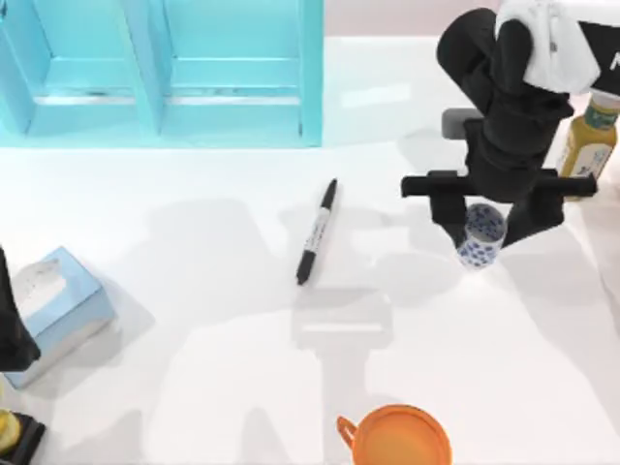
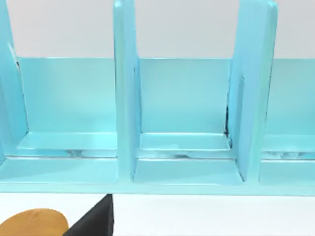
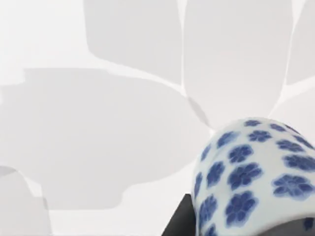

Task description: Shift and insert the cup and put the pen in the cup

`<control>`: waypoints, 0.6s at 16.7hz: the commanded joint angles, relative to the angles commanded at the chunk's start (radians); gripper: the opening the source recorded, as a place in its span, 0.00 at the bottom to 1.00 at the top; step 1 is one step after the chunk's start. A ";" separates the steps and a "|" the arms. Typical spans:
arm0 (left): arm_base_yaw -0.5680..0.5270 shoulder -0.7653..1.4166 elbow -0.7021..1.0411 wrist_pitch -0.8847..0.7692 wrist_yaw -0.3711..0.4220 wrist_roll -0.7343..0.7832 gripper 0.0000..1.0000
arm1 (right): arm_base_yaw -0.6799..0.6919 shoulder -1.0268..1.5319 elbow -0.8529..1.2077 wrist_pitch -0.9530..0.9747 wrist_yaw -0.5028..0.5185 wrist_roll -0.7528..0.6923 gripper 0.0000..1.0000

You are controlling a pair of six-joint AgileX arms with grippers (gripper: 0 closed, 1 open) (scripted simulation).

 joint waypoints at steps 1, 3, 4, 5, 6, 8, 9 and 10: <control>0.000 0.000 0.000 0.000 0.000 0.000 1.00 | 0.000 0.000 0.000 0.000 0.000 0.000 0.00; 0.000 0.000 0.000 0.000 0.000 0.000 1.00 | 0.000 0.000 0.000 0.000 0.000 0.000 0.08; 0.000 0.000 0.000 0.000 0.000 0.000 1.00 | 0.000 0.000 0.000 0.000 0.000 0.000 0.15; 0.000 0.000 0.000 0.000 0.000 0.000 1.00 | 0.000 0.000 0.000 0.000 0.000 0.000 0.23; 0.000 0.000 0.000 0.000 0.000 0.000 1.00 | 0.000 0.000 0.000 0.000 0.000 0.000 0.30; 0.000 0.000 0.000 0.000 0.000 0.000 1.00 | 0.000 0.000 0.000 0.000 0.000 0.000 0.45; 0.000 0.000 0.000 0.000 0.000 0.000 1.00 | 0.000 0.000 0.000 0.000 0.000 0.000 0.53; 0.000 0.000 0.000 0.000 0.000 0.000 1.00 | 0.000 0.000 0.000 0.000 0.000 0.000 0.60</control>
